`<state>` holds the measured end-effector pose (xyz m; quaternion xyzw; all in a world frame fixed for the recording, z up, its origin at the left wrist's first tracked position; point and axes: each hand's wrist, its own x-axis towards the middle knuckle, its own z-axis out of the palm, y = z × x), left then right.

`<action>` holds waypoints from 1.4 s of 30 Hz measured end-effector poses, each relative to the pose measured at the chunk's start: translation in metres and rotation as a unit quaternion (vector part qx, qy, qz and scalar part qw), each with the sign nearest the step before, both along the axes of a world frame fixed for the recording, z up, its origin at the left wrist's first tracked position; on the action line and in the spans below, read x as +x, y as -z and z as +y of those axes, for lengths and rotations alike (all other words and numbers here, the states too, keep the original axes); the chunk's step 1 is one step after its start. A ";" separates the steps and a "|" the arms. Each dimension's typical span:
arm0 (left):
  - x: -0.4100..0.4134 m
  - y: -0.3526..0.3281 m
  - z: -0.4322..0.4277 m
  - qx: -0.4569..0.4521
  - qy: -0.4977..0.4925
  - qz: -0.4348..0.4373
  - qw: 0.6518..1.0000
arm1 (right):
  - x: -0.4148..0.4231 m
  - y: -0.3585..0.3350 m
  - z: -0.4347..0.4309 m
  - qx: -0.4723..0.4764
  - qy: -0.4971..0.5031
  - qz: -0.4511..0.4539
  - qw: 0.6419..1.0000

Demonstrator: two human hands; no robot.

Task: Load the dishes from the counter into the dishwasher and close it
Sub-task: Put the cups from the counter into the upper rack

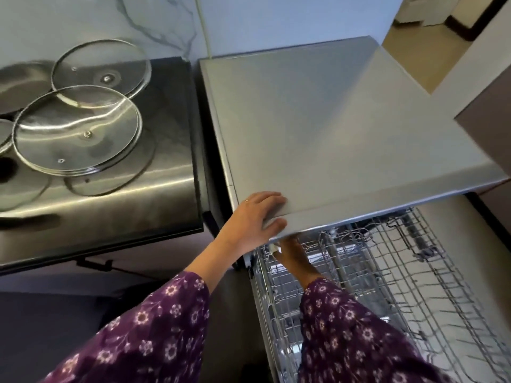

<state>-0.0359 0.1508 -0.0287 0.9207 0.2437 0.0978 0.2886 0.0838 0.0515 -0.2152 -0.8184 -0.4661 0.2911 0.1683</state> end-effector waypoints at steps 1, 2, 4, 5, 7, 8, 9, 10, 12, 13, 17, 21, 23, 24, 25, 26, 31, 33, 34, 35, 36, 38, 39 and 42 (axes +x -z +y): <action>0.000 0.002 0.000 0.006 0.000 -0.003 1.000 | -0.002 0.001 0.004 0.007 -0.004 -0.014 1.000; 0.000 0.003 0.000 0.013 0.000 -0.007 1.000 | -0.003 0.000 0.008 0.011 -0.002 -0.020 1.000; -0.001 0.006 -0.001 0.026 -0.002 -0.014 1.000 | -0.004 0.004 0.012 0.003 0.002 -0.019 1.000; -0.001 0.006 -0.001 0.031 -0.001 -0.017 0.999 | -0.004 0.006 0.012 0.004 0.004 -0.018 1.000; -0.001 0.007 0.000 0.038 0.000 -0.022 0.999 | -0.004 0.010 0.011 0.009 0.017 -0.014 1.000; -0.001 0.008 0.000 0.040 -0.001 -0.024 0.999 | -0.005 0.013 0.011 0.008 0.019 -0.013 1.000; 0.000 0.009 0.000 0.041 -0.002 -0.026 0.999 | -0.005 0.014 0.011 0.009 0.009 -0.016 1.000; -0.001 0.010 0.000 0.042 -0.002 -0.029 0.999 | -0.006 0.017 0.010 0.011 -0.003 -0.025 1.000; -0.001 0.011 0.000 0.042 -0.001 -0.033 0.999 | -0.007 0.016 0.010 -0.015 0.004 -0.028 1.000; -0.001 0.011 0.000 0.042 -0.001 -0.035 0.999 | -0.008 0.015 0.010 -0.014 0.010 -0.029 0.999; -0.001 0.011 0.000 0.047 -0.001 -0.035 0.998 | -0.011 0.008 0.008 0.013 -0.004 -0.027 1.000; -0.002 0.006 -0.001 0.022 -0.001 -0.027 0.999 | -0.016 -0.011 -0.002 0.028 0.029 -0.043 0.998; -0.003 -0.001 -0.001 -0.006 0.008 -0.012 1.000 | -0.021 -0.031 -0.009 0.029 0.037 -0.058 0.997; -0.005 -0.006 -0.001 -0.008 0.016 0.003 1.000 | -0.024 -0.045 -0.012 0.016 0.048 -0.064 0.997; -0.009 -0.011 -0.002 0.007 0.018 0.019 1.000 | -0.028 -0.061 -0.015 -0.006 0.054 -0.070 0.996; -0.014 -0.016 -0.002 0.027 0.010 0.030 0.999 | -0.033 -0.077 -0.017 -0.023 0.049 -0.077 0.996; -0.082 -0.053 0.015 0.069 -0.076 0.003 0.995 | -0.094 -0.157 -0.016 -0.081 -0.076 -0.084 0.990; -0.127 -0.069 0.029 0.079 -0.116 -0.006 0.990 | -0.129 -0.184 -0.005 -0.058 -0.117 -0.066 0.989; -0.155 -0.077 0.037 0.081 -0.144 -0.010 0.986 | -0.150 -0.200 0.005 -0.039 -0.129 -0.056 0.989; -0.187 -0.085 0.046 0.081 -0.175 -0.011 0.981 | -0.173 -0.216 0.017 -0.018 -0.145 -0.052 0.988; -0.219 -0.093 0.055 0.081 -0.203 -0.015 0.976 | -0.196 -0.234 0.033 0.003 -0.165 -0.046 0.985; -0.284 -0.107 0.074 0.085 -0.256 -0.012 0.963 | -0.242 -0.267 0.065 0.049 -0.212 -0.042 0.975; -0.320 -0.113 0.082 0.087 -0.286 -0.005 0.954 | -0.267 -0.284 0.082 0.076 -0.230 -0.044 0.969; -0.427 -0.127 0.103 0.090 -0.372 0.005 0.924 | -0.340 -0.325 0.131 0.129 -0.257 -0.021 0.958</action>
